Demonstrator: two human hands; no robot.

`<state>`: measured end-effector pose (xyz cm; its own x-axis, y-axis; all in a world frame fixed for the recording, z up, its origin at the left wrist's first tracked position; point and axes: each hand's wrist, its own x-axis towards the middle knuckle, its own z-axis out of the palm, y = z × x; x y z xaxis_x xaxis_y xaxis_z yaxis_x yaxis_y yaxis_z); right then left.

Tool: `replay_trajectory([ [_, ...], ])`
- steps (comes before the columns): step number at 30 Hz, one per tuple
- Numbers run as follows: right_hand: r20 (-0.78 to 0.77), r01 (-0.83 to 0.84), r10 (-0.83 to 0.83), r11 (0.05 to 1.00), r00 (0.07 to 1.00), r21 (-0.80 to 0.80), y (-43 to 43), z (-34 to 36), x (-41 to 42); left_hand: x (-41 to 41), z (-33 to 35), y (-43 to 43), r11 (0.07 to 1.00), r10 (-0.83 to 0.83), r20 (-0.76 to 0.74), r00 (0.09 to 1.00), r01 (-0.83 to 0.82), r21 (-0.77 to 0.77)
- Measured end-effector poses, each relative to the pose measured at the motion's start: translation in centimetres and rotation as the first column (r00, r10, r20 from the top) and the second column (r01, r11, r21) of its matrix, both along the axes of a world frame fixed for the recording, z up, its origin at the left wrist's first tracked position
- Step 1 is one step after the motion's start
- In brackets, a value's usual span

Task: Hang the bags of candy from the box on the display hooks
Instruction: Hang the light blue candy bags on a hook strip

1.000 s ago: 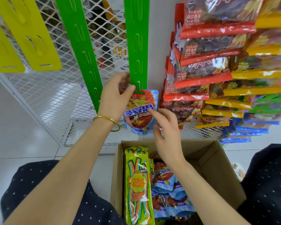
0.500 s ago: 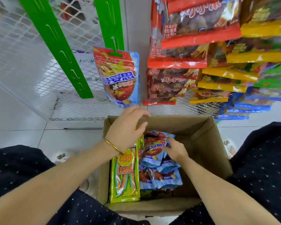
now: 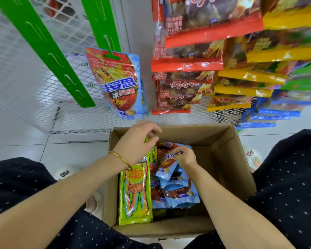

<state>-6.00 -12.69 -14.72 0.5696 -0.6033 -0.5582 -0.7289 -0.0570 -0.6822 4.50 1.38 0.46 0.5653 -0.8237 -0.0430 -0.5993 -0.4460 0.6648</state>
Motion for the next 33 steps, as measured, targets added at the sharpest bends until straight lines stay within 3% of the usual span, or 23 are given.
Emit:
replay_trajectory([
  [4,0.269,-0.268,0.234,0.958,0.935,0.101,-1.8,6.5,-1.2,0.0,0.1,-0.3,0.995,0.015,-0.035,0.999,-0.011,0.099],
  [7,0.390,-0.391,0.345,0.920,0.854,0.041,-2.2,12.0,-2.2,-0.2,0.6,-0.2,0.988,0.030,-0.043,0.999,-0.023,0.153],
  [10,0.464,-0.431,0.390,0.902,0.795,-0.018,-1.5,15.9,-2.4,-0.3,2.2,-0.2,0.996,0.071,-0.102,0.992,-0.065,0.064],
  [15,0.617,-0.364,0.372,0.920,0.694,-0.146,1.8,21.0,-1.4,1.0,7.6,0.9,0.997,-0.015,-0.021,1.000,0.013,-0.077],
  [17,0.667,-0.308,0.392,0.918,0.634,-0.248,2.9,22.9,-0.7,1.9,10.5,2.0,0.980,0.048,0.014,0.999,-0.044,-0.193],
  [20,0.689,-0.197,0.432,0.897,0.582,-0.397,4.1,25.5,0.7,3.8,14.9,3.0,0.799,0.353,0.065,0.933,-0.265,-0.540],
  [22,0.686,-0.109,0.458,0.865,0.566,-0.489,4.9,26.9,1.8,5.1,17.2,2.6,0.689,0.443,0.055,0.895,-0.300,-0.659],
  [24,0.687,-0.047,0.485,0.833,0.541,-0.552,5.7,28.0,3.1,6.5,18.5,1.6,0.663,0.421,-0.033,0.907,-0.332,-0.671],
  [27,0.685,0.009,0.484,0.813,0.544,-0.582,6.4,29.0,5.1,8.1,19.5,0.2,0.699,0.358,-0.101,0.928,-0.338,-0.630],
  [33,0.717,0.093,0.430,0.821,0.549,-0.563,6.2,29.8,7.9,8.7,20.1,-0.3,0.819,0.305,0.009,0.952,-0.258,-0.513],
])
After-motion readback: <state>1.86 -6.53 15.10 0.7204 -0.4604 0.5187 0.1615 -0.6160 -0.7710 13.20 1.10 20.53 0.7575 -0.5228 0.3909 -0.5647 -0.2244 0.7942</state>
